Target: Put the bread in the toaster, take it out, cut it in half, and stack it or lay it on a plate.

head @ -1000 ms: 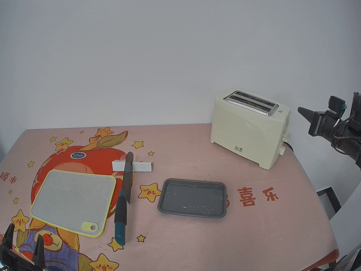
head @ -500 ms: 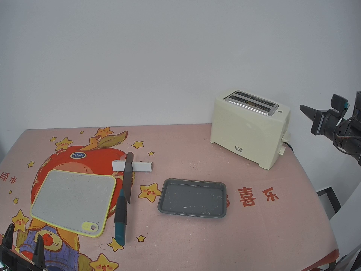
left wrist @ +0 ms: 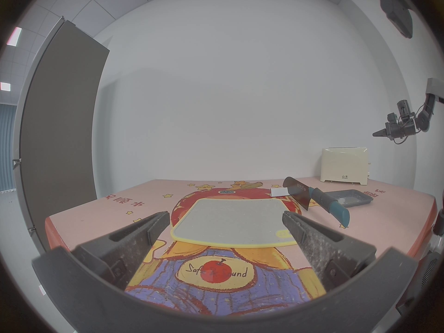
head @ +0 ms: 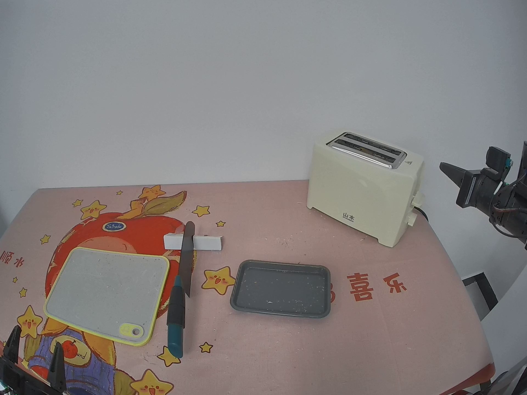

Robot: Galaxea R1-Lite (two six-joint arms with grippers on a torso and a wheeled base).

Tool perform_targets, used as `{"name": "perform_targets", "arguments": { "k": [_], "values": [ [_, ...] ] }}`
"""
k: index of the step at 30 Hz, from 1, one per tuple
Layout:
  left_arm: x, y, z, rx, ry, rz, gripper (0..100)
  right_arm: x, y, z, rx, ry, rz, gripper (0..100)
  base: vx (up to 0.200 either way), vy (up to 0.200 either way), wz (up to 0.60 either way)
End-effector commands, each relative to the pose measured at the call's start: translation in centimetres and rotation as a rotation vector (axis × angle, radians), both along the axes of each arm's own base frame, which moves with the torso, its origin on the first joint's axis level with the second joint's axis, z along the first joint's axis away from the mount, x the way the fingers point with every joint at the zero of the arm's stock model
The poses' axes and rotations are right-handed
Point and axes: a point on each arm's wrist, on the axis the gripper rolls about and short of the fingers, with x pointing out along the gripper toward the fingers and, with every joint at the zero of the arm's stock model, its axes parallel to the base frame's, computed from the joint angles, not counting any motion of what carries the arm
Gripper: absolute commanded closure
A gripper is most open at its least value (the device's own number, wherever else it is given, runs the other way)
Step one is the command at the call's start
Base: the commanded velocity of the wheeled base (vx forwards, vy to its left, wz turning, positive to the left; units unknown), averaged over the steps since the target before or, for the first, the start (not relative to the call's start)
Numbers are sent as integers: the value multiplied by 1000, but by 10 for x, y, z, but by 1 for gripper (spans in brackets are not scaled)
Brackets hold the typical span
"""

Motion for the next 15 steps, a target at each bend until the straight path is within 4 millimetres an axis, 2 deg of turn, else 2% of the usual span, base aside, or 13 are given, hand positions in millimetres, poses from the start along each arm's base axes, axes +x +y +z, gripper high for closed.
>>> {"name": "perform_targets", "arguments": {
  "k": [1,15],
  "values": [
    [1,0,-5,0,9,0,0,-4,2,-7,-15,20,13,100,0,0,0],
    [1,0,-5,0,9,-1,0,-13,5,-31,-54,94,42,100,0,0,0]
  ]
}}
